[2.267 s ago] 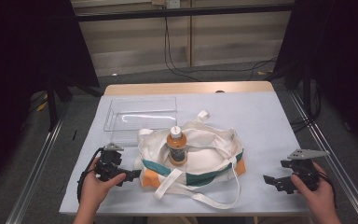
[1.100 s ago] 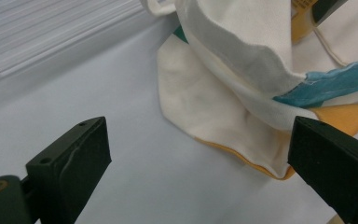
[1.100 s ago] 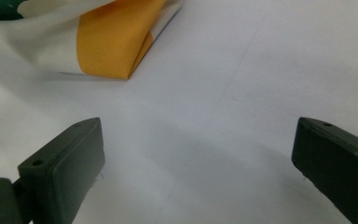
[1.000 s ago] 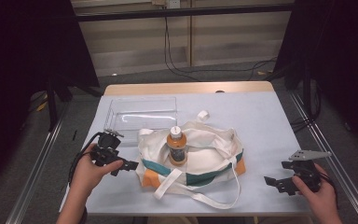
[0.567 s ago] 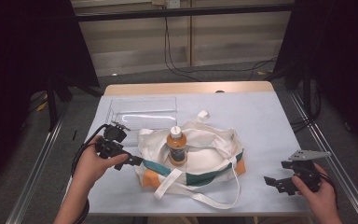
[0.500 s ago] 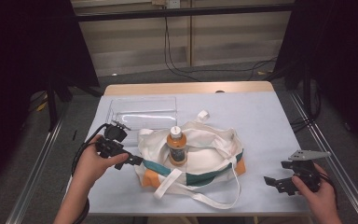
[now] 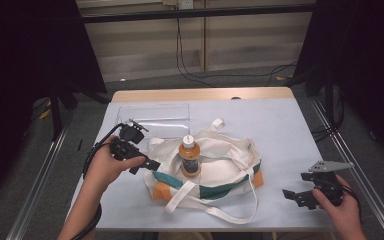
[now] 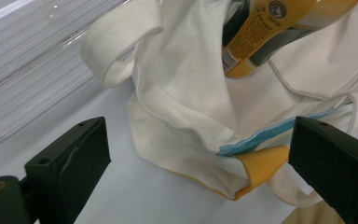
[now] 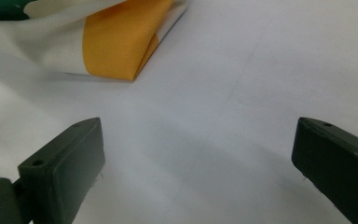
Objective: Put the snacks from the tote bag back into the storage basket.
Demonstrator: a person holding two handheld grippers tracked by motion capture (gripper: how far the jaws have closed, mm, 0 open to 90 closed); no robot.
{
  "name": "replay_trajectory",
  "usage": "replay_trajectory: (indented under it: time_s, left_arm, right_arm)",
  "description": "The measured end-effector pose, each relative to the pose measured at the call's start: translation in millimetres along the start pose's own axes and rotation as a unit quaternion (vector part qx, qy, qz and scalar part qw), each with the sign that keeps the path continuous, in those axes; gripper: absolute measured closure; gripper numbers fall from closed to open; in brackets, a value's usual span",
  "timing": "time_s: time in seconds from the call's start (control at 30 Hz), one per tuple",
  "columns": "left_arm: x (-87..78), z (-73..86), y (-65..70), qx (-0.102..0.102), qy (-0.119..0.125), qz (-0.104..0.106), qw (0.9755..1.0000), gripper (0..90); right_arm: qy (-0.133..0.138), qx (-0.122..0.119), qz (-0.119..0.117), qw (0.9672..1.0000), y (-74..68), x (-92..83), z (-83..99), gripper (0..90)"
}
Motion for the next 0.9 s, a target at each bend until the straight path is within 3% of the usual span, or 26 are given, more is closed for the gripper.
replay_trajectory:
  time_s: [0.23, 0.33, 0.43, 0.6, 0.63, 0.7, 0.9]
  left_arm:
    - [1.6, -12.1, 7.6, 0.013, -0.013, -0.001, 0.9998, 5.0]
    - [2.9, -15.7, 11.2, 0.007, -0.009, 0.001, 0.9999, 5.0]
    - [4.2, -20.0, 12.8, 0.022, -0.019, 0.001, 0.9996, 5.1]
    - [5.4, -27.0, 18.4, 0.029, -0.021, 0.001, 0.9993, 5.2]
    - [5.3, -28.8, 18.5, 0.041, -0.025, 0.002, 0.9988, 5.4]
    - [7.4, -31.5, 22.4, 0.033, -0.018, 0.002, 0.9993, 5.6]
    - [10.1, -41.3, 29.4, 0.05, -0.026, 0.003, 0.9984, 6.0]
  right_arm:
    - [0.002, -0.001, -0.001, 1.0, 0.5, -0.3, -0.1, 2.5]
    - [0.002, -0.001, -0.003, 1.0, 0.2, -0.1, -0.2, 2.5]
    - [0.002, -0.001, -0.004, 1.0, -0.4, 0.0, -0.4, 2.4]
    - [0.003, -0.001, -0.004, 1.0, -0.3, -0.4, -0.6, 2.5]
    - [0.003, -0.001, -0.004, 1.0, -0.2, -0.4, -0.5, 2.5]
    - [0.002, -0.001, -0.004, 1.0, 0.1, -0.1, -0.2, 2.5]
    - [0.002, -0.001, -0.005, 1.0, -0.2, -0.4, -0.3, 2.7]
Point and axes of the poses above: each handheld gripper's, and its own axes: x roughly forward along the jaws, z roughly out of its underside, y roughly to its right, the point moved 1 cm from there along x, roughly forward along the jaws, and after that the axes turned 1 degree about -y, right-handed, at the moved point
